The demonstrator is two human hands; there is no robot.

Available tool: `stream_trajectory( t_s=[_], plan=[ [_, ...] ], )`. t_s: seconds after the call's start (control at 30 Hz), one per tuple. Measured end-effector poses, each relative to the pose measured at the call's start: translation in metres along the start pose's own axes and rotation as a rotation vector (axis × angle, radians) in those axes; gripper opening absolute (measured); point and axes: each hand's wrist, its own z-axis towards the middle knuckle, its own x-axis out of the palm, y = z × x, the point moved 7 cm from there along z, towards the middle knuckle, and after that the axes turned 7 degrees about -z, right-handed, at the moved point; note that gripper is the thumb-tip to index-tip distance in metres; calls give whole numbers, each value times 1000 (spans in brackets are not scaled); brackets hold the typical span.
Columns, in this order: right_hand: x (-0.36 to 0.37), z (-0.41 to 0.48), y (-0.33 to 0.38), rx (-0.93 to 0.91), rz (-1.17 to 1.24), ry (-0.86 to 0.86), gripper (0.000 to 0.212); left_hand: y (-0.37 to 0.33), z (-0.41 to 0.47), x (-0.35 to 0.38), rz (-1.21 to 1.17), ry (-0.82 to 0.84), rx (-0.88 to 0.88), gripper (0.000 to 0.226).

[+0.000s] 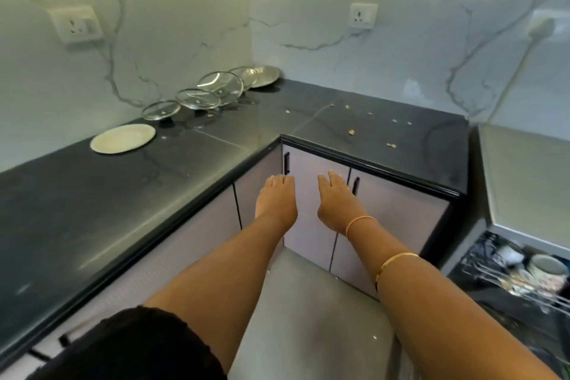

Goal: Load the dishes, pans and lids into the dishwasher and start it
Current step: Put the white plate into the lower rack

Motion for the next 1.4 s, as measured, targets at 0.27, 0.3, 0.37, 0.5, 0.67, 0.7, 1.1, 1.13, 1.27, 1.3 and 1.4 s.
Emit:
stream_trajectory(
  t_s=[0.27,0.3,0.37,0.5,0.67,0.7,1.1,1.13,1.27,1.3,1.4],
  plan=[
    [2,81,59,-75,-19,-8,68,69,55,-39,-40,-78,-29,44],
    [3,89,61,-79,-21,-6,68,75,61,-39,-56,-87,-34,44],
    [6,112,63,-90,-20,-8,68,87,77,-38,-88,-103,-45,44],
    [16,170,67,-128,-7,-8,67,107,118,-33,-119,-129,-61,40],
    [24,257,73,-224,36,7,66,137,188,-26,-136,-188,-134,42],
    [24,275,74,-254,44,9,65,146,200,-24,-145,-204,-172,42],
    [74,406,157,-533,63,215,56,315,226,-42,-141,-302,-793,41],
    [81,409,166,-554,69,234,55,327,227,-47,-136,-302,-826,42],
    [101,436,193,-556,96,291,56,375,242,-62,-91,-271,-909,42],
    [102,441,196,-552,96,289,55,383,246,-63,-75,-256,-912,41],
    [112,459,213,-541,110,300,53,418,260,-67,-36,-208,-929,36]
  ],
)
